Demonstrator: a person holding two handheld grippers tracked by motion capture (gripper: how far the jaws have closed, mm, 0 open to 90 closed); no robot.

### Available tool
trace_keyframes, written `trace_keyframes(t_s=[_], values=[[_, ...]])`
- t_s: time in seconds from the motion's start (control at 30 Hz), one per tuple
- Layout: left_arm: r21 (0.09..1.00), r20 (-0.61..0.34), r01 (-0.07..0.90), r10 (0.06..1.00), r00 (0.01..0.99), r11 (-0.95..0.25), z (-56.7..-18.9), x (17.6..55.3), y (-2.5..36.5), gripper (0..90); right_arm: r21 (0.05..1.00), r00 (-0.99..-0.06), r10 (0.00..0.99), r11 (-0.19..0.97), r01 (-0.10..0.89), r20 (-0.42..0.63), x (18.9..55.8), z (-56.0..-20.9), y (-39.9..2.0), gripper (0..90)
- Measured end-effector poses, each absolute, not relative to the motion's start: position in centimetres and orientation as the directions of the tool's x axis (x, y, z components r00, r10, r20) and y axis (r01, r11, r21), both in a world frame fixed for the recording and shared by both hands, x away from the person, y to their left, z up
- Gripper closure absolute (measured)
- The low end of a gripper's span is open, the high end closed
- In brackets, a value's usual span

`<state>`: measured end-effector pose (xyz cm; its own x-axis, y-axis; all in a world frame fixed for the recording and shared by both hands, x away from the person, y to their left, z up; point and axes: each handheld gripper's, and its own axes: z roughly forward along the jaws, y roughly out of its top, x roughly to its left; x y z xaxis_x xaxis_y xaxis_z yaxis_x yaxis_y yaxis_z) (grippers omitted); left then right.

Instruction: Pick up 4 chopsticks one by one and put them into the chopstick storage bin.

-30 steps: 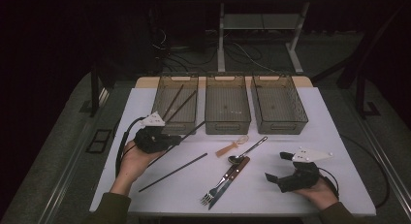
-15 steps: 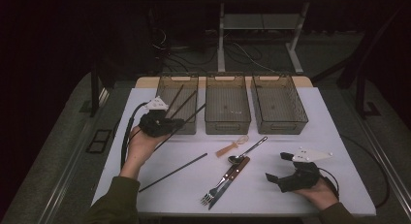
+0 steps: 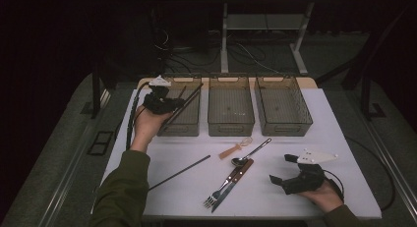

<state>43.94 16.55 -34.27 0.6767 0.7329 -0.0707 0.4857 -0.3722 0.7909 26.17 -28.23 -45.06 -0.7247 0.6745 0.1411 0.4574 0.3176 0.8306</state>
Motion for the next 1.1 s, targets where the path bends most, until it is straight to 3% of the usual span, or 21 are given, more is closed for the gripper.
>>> trace_keyframes(t_s=[0.57, 0.97, 1.1], values=[[0.796, -0.075, 0.527, 0.816, 0.573, -0.297, -34.6, 49.1, 16.7, 85.8, 0.832, -0.73, 0.669, 0.32, 0.454, 0.142, 26.0, -45.0, -28.2, 1.6], [0.763, -0.067, 0.569, 0.838, 0.542, -0.307, -36.6, 50.5, 16.8, 85.7, 0.836, -0.734, 0.665, 0.319, 0.447, 0.139, 25.8, -44.9, -28.4, 1.6], [0.756, -0.042, 0.564, 0.836, 0.548, -0.332, -37.0, 50.5, 16.4, 80.4, 0.834, -0.732, 0.666, 0.318, 0.451, 0.142, 25.8, -44.9, -28.4, 1.6]])
